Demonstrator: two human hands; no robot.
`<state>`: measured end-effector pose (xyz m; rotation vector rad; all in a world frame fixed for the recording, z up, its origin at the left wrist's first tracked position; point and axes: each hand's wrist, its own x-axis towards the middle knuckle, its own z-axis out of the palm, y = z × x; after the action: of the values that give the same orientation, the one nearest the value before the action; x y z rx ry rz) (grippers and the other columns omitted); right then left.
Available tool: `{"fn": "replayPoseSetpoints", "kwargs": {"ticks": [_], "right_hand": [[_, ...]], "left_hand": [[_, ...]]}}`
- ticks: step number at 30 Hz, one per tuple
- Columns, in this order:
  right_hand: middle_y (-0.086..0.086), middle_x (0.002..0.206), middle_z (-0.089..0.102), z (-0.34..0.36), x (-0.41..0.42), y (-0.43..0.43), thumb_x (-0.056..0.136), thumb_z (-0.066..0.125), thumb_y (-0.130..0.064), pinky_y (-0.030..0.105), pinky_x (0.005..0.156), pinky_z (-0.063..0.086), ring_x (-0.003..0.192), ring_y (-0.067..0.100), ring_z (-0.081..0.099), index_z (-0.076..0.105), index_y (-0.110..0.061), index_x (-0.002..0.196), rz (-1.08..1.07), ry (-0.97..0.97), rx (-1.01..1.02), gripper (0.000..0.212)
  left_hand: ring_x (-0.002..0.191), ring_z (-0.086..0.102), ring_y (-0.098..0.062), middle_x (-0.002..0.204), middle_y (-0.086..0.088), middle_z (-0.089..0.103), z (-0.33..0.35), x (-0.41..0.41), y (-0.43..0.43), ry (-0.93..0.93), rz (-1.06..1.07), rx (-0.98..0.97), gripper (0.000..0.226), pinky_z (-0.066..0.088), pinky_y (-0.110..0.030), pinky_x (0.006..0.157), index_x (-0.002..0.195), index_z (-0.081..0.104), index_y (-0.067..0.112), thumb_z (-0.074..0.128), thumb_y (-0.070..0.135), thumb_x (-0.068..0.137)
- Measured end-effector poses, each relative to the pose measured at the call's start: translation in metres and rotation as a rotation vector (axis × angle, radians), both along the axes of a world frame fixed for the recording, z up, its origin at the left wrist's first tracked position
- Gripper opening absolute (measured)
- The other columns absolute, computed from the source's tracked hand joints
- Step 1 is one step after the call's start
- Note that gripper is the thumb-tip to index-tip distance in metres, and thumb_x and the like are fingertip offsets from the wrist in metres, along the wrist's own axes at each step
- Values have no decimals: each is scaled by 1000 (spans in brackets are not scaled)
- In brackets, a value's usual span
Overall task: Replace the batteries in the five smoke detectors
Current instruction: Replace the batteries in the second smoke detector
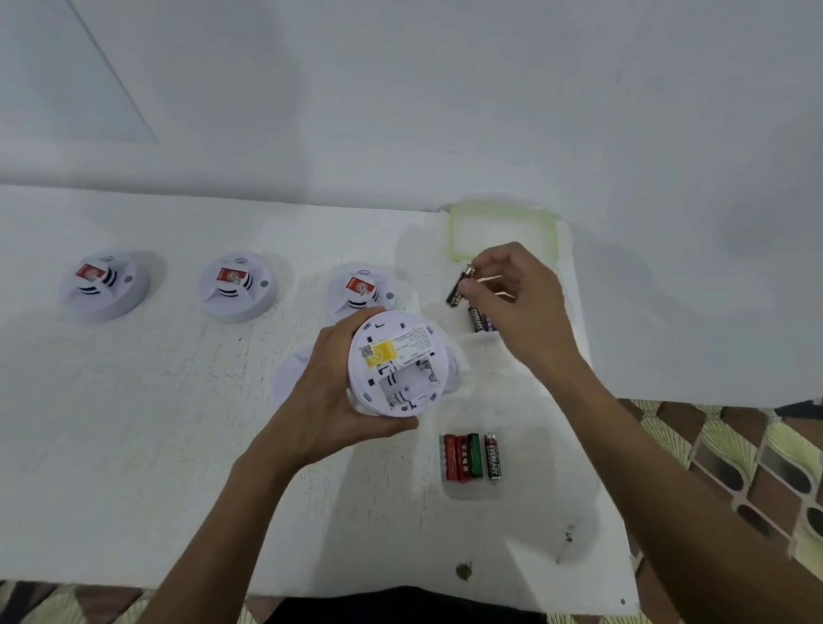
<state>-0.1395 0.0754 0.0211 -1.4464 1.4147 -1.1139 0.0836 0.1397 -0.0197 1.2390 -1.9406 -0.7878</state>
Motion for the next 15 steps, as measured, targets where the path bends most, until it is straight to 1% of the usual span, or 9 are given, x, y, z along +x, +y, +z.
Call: {"fn": "replayPoseSetpoints", "kwargs": {"ticks": [3,4,6,8,9,11,13,14,15], "right_hand": [[-9,82,68,17,10,37,83,71,1,23,72,52,77,10,65,61,-13,92,45,-126,-82,19],[-11,83,68,19,12,48,83,70,2,20,75,52,79,8,66,61,-15,91,76,-135,-101,21],[-10,87,68,17,14,64,85,69,2,22,79,54,86,9,68,62,-16,93,140,-90,-138,21],[-10,91,68,10,14,73,87,68,-1,27,81,56,88,11,68,65,-10,97,183,17,-203,14],[-8,93,68,6,14,75,87,67,-2,29,81,57,89,9,67,67,-7,99,201,78,-253,12],[-1,98,70,-2,16,78,88,67,-5,32,79,57,90,8,66,68,-5,100,232,202,-362,12],[6,100,71,-6,17,78,89,66,-7,33,78,56,93,14,65,69,-4,101,252,349,-502,12],[9,102,71,-8,17,78,89,66,-7,34,77,57,94,18,65,70,-3,101,273,448,-590,13],[11,103,71,-8,17,77,88,66,-7,34,76,58,94,22,65,70,-2,101,313,558,-672,15]], "left_hand": [[126,37,7,134,37,31,1,-4,-2,2,-10,-14,92,31,-13,105,135,21,58,71,69,59],[126,36,7,135,37,31,0,-5,-4,-4,-5,-17,92,30,-14,105,135,21,58,70,70,59],[127,36,4,136,35,30,-4,-5,-5,-11,5,-7,93,30,-17,107,137,23,53,71,70,59],[128,35,5,137,30,31,-7,-4,-6,-11,8,-1,93,27,-14,108,138,25,44,65,77,61],[128,32,9,138,28,31,-7,-4,-5,-9,8,11,93,24,-11,108,138,25,45,62,80,61],[128,26,18,139,31,27,-9,-4,-6,-4,3,52,87,18,-8,110,134,18,59,56,86,60],[123,22,28,135,42,25,-14,-4,-9,-6,-14,116,76,13,-15,114,121,12,79,47,93,55],[122,22,29,136,41,24,-13,-5,-9,-2,-19,146,72,14,-19,115,113,10,85,46,95,52],[125,26,22,141,30,25,-9,-6,-8,9,-20,183,72,19,-23,116,110,11,86,50,94,51]]}}
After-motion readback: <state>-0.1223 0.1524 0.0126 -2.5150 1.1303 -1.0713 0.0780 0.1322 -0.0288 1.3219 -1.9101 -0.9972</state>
